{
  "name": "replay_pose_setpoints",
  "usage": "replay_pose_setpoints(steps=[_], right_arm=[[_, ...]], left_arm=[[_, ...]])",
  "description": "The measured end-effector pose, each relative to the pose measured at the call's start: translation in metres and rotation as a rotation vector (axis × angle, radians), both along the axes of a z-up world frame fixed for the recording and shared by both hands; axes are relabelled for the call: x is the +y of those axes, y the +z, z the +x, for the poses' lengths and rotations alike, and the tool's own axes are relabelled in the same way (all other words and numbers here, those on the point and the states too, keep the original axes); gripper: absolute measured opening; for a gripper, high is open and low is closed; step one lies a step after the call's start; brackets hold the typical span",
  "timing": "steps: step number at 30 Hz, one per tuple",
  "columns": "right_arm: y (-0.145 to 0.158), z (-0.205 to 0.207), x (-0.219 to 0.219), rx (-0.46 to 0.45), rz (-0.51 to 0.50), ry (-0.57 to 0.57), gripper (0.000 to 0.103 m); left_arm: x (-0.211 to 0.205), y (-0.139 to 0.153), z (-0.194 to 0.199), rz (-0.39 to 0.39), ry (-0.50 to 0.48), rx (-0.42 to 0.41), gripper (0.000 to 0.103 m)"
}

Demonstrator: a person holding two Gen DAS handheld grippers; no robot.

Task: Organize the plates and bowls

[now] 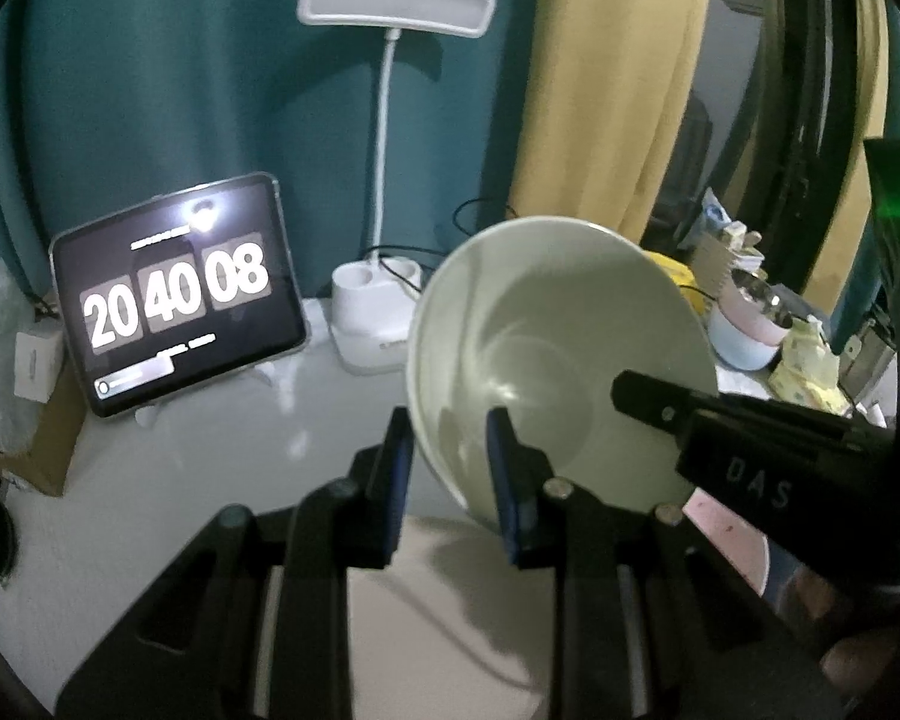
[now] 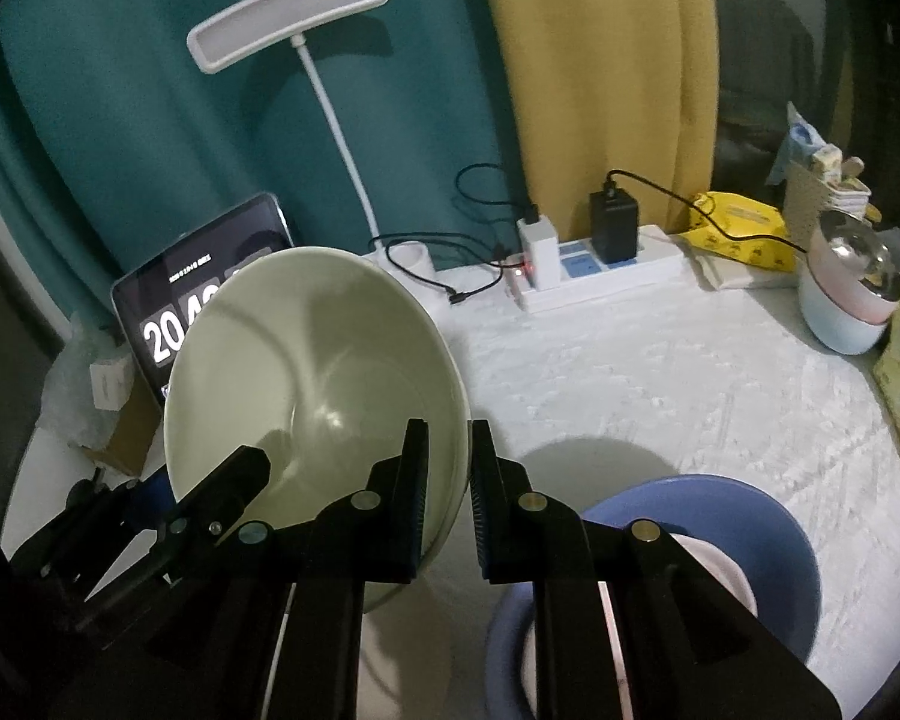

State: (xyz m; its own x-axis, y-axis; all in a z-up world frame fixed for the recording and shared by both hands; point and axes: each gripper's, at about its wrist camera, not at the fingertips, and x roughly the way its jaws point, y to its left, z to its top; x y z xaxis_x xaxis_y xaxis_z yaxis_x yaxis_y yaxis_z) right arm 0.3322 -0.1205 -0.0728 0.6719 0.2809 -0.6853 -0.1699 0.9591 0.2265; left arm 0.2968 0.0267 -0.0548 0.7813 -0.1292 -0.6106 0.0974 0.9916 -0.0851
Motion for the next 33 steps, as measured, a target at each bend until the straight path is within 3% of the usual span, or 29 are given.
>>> replay_pose_setpoints(steps=[20,33], right_arm=[[0.009,-0.033,-0.064,-0.022,0.019,-0.07,0.014],[-0.004,-0.049,-0.103,0.001,0.031,-0.106,0.014]], left_arm=[[-0.062,0.007,-0.021,0.017,-0.077,-0.012,0.025],[-0.101,-0.009,-0.032,0.033,-0.123,0.021,0.025]])
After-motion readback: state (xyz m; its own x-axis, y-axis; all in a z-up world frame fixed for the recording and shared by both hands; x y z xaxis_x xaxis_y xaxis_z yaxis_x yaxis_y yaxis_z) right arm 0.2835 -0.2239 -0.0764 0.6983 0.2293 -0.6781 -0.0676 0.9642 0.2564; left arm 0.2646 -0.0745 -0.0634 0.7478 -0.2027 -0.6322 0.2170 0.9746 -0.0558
